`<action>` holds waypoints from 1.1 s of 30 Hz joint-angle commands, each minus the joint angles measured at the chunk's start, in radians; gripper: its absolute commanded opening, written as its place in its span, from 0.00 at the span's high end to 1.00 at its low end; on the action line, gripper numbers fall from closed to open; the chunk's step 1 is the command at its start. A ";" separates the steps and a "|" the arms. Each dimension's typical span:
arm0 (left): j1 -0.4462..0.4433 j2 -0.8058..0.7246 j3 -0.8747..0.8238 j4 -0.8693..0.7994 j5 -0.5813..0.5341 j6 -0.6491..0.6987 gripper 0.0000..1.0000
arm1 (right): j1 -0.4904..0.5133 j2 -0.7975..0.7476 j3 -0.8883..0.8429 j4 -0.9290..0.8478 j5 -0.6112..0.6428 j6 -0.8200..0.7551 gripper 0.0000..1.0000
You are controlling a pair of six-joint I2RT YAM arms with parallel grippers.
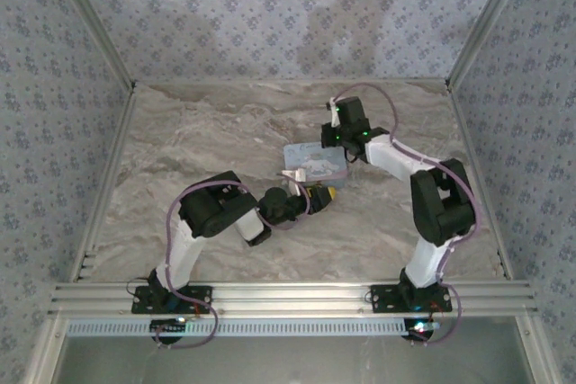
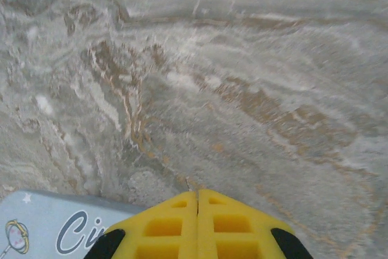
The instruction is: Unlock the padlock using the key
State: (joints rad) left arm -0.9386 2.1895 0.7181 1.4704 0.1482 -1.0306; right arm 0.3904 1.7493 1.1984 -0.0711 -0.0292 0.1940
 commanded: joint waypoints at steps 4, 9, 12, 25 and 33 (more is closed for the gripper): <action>0.010 0.066 -0.055 -0.183 -0.019 -0.110 0.42 | -0.047 -0.119 -0.077 -0.055 0.069 0.030 1.00; 0.015 0.056 -0.065 -0.200 -0.011 -0.108 0.42 | -0.081 -0.171 -0.149 -0.119 0.143 0.059 1.00; 0.018 0.056 -0.073 -0.202 -0.009 -0.113 0.42 | -0.083 -0.180 -0.197 -0.130 0.150 0.087 1.00; 0.041 0.046 -0.083 -0.229 0.028 -0.123 0.49 | 0.037 -0.175 -0.280 -0.105 0.186 0.140 1.00; 0.063 0.055 -0.096 -0.259 0.051 -0.159 0.49 | 0.028 -0.189 -0.286 -0.100 0.178 0.133 1.00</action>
State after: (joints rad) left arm -0.9051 2.1731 0.6788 1.4864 0.1993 -1.0416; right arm 0.4107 1.5833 0.9314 -0.1574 0.1661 0.3111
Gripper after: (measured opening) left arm 0.501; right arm 0.060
